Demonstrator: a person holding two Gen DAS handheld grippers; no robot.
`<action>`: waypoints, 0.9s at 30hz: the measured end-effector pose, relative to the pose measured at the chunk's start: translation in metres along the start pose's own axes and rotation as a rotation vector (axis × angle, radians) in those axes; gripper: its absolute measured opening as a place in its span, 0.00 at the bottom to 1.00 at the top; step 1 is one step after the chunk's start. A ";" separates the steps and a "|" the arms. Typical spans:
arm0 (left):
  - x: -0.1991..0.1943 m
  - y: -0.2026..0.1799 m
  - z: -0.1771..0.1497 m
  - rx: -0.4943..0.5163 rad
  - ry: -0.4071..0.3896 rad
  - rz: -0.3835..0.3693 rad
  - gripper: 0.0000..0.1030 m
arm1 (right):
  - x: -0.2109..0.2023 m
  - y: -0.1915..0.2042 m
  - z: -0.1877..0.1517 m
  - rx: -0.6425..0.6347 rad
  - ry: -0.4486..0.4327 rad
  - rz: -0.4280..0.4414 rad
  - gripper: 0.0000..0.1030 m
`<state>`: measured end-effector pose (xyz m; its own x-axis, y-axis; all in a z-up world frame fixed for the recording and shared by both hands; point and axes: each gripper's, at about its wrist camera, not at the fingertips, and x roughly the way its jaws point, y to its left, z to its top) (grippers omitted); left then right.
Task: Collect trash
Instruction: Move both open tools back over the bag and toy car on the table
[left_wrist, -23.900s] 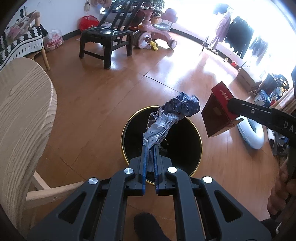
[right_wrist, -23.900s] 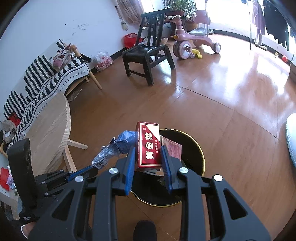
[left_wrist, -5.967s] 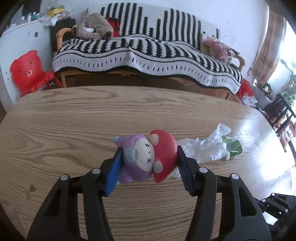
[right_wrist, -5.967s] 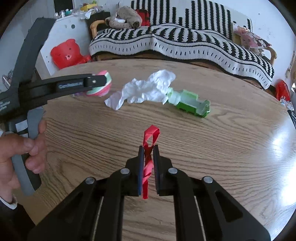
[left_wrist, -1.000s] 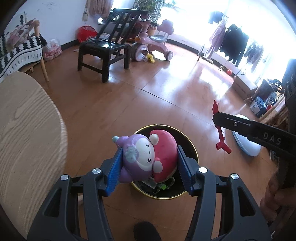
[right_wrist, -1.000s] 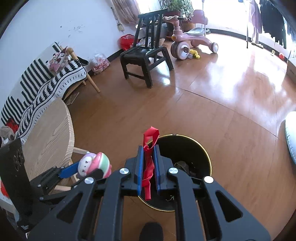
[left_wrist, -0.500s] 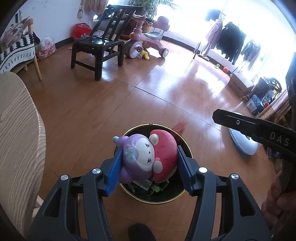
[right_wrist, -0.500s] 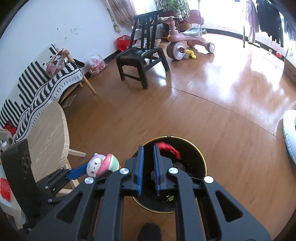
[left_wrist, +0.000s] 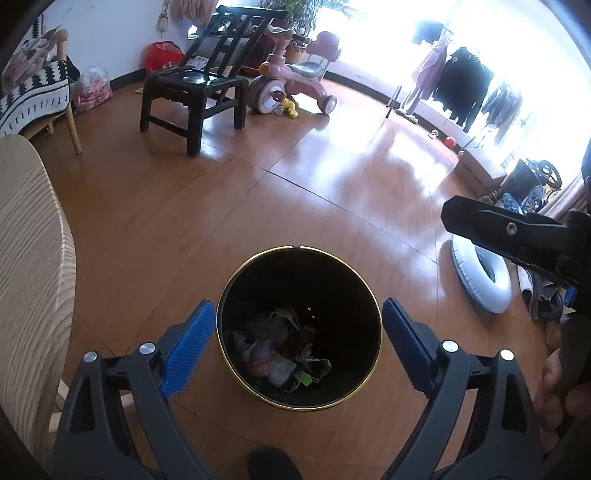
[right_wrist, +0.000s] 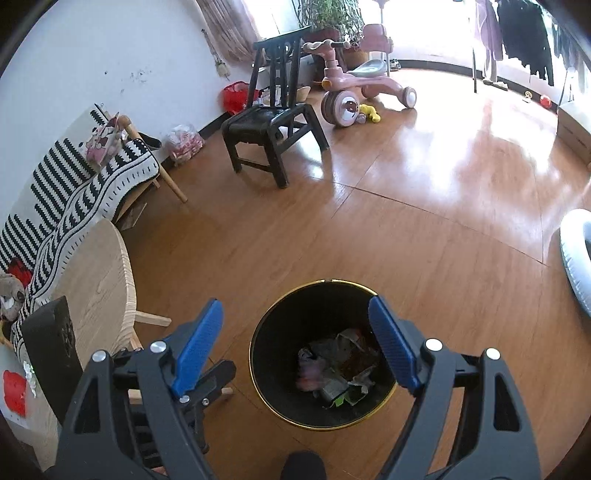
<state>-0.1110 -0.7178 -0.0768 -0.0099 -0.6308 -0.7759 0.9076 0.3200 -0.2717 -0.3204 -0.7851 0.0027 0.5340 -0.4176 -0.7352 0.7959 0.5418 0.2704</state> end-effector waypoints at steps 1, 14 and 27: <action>-0.001 0.000 -0.001 0.001 0.002 0.002 0.86 | 0.001 0.001 0.000 -0.003 0.003 0.002 0.77; -0.062 0.034 0.000 -0.024 -0.084 0.062 0.88 | -0.003 0.061 0.009 -0.083 -0.020 0.063 0.83; -0.210 0.180 -0.053 -0.159 -0.198 0.324 0.90 | 0.000 0.255 -0.010 -0.315 0.015 0.255 0.89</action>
<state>0.0325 -0.4900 0.0072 0.3607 -0.5986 -0.7153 0.7744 0.6197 -0.1280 -0.1204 -0.6398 0.0655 0.6973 -0.2314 -0.6783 0.5105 0.8247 0.2434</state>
